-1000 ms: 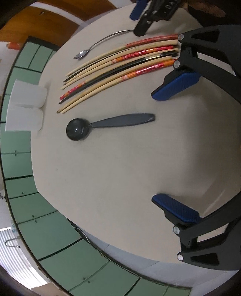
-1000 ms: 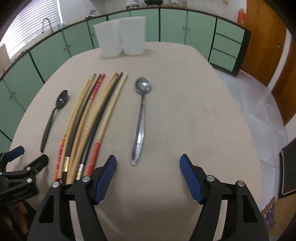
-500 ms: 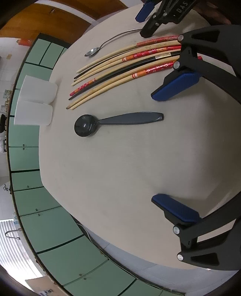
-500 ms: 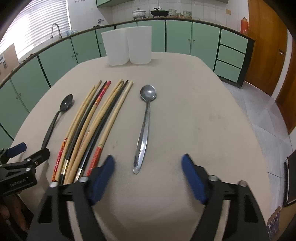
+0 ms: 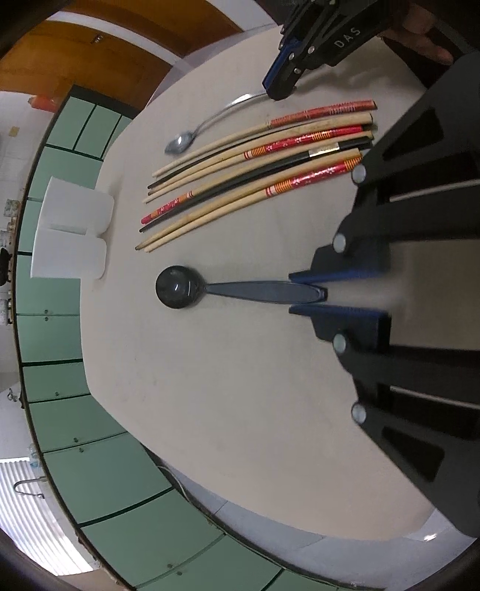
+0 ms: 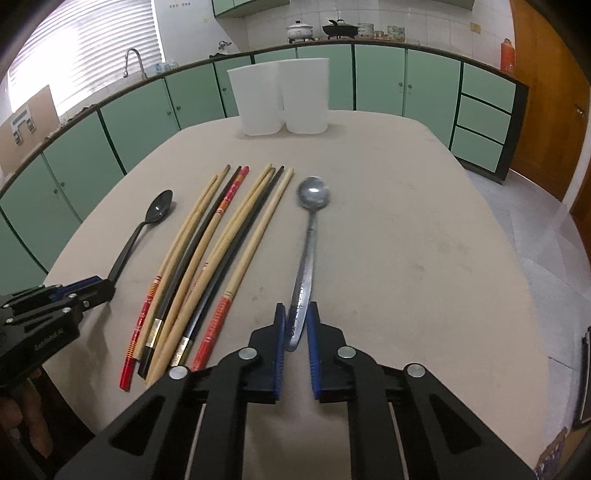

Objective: Organize utensils
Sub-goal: 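Grasp the black spoon with left tool while right tool grasps the metal spoon, then lower black spoon into the white cup with left tool while right tool lowers metal spoon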

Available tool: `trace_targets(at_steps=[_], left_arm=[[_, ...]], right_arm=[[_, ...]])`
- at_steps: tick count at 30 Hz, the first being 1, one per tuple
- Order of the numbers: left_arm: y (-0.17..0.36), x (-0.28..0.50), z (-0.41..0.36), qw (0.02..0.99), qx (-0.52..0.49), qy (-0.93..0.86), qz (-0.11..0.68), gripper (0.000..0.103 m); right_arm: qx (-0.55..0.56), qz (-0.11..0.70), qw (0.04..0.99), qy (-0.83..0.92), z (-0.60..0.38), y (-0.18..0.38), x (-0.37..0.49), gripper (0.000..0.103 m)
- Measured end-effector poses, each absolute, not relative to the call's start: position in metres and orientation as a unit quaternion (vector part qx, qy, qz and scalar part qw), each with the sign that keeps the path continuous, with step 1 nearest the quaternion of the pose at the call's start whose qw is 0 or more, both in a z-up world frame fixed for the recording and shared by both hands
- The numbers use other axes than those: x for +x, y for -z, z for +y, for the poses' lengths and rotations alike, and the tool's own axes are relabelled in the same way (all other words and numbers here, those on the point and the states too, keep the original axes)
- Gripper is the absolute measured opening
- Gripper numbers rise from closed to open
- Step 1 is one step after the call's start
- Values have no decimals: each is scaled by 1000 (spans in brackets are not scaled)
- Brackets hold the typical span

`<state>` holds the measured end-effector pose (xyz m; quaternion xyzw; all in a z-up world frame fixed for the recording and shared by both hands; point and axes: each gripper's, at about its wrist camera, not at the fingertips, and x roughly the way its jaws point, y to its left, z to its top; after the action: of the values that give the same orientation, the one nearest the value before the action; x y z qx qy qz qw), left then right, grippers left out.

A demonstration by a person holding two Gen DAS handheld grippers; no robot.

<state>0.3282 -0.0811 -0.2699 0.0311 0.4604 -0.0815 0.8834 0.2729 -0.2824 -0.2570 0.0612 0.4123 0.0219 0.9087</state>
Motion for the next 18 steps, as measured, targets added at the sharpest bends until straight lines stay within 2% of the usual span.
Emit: trace_targets(at_steps=[18], left_arm=[[205,332,-71,905,24,101,412,10]], right_arm=[[56,368,928,-29,-290,188,273,9]])
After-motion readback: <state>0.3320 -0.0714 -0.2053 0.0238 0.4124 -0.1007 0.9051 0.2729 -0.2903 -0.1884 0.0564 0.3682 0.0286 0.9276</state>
